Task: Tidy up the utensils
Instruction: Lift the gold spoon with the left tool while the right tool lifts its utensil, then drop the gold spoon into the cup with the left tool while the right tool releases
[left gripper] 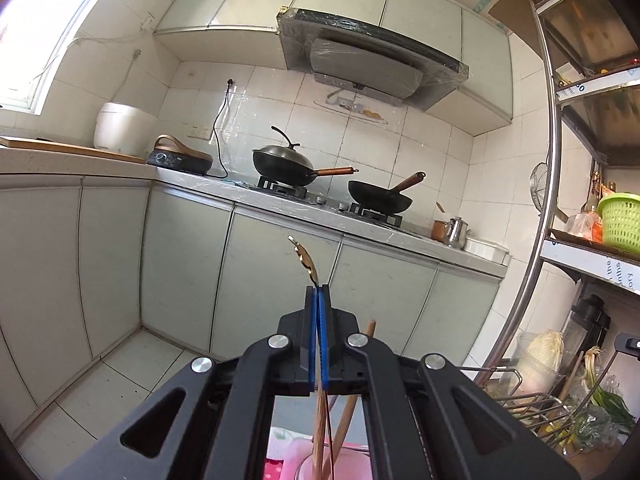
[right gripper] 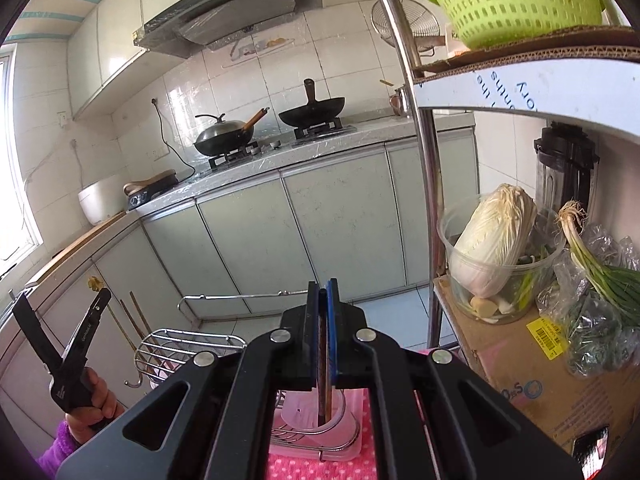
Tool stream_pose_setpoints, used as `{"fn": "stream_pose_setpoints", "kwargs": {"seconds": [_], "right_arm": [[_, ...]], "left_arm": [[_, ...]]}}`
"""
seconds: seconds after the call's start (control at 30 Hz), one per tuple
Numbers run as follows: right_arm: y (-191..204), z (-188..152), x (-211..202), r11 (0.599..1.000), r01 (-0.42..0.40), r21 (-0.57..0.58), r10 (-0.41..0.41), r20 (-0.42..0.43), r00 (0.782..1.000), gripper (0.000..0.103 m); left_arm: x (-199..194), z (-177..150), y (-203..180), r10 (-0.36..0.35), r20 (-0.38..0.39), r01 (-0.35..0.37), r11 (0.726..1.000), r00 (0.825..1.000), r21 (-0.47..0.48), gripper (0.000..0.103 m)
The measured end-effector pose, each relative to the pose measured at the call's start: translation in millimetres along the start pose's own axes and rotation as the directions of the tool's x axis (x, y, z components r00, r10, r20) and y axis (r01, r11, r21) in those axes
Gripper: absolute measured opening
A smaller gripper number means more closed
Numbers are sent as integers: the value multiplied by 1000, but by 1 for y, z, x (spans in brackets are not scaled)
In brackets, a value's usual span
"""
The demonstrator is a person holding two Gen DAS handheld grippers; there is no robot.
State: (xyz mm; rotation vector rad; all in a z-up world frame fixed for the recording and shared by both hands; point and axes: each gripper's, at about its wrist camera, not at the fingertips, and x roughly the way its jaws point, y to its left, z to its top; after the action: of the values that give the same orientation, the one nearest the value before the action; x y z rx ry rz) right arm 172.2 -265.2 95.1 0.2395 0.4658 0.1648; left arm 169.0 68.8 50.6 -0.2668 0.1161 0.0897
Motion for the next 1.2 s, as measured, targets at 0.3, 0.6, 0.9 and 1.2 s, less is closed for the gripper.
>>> {"fn": "stream_pose_setpoints", "kwargs": {"seconds": [0.3, 0.6, 0.9, 1.2], "right_arm": [[-2, -20, 10, 1000, -4, 15, 5, -66, 998, 4], [-13, -43, 26, 998, -7, 65, 16, -140, 990, 4], [-21, -50, 48, 994, -13, 107, 33, -190, 981, 4], [-23, -52, 56, 994, -10, 113, 34, -212, 977, 4]], "left_arm": [[-19, -35, -5, -49, -33, 51, 997, 998, 63, 1], [-25, -64, 5, -88, -165, 100, 993, 982, 64, 1], [7, -65, 26, -139, -328, 124, 990, 935, -67, 1], [21, -66, 31, -182, -395, 144, 982, 900, -125, 4]]}}
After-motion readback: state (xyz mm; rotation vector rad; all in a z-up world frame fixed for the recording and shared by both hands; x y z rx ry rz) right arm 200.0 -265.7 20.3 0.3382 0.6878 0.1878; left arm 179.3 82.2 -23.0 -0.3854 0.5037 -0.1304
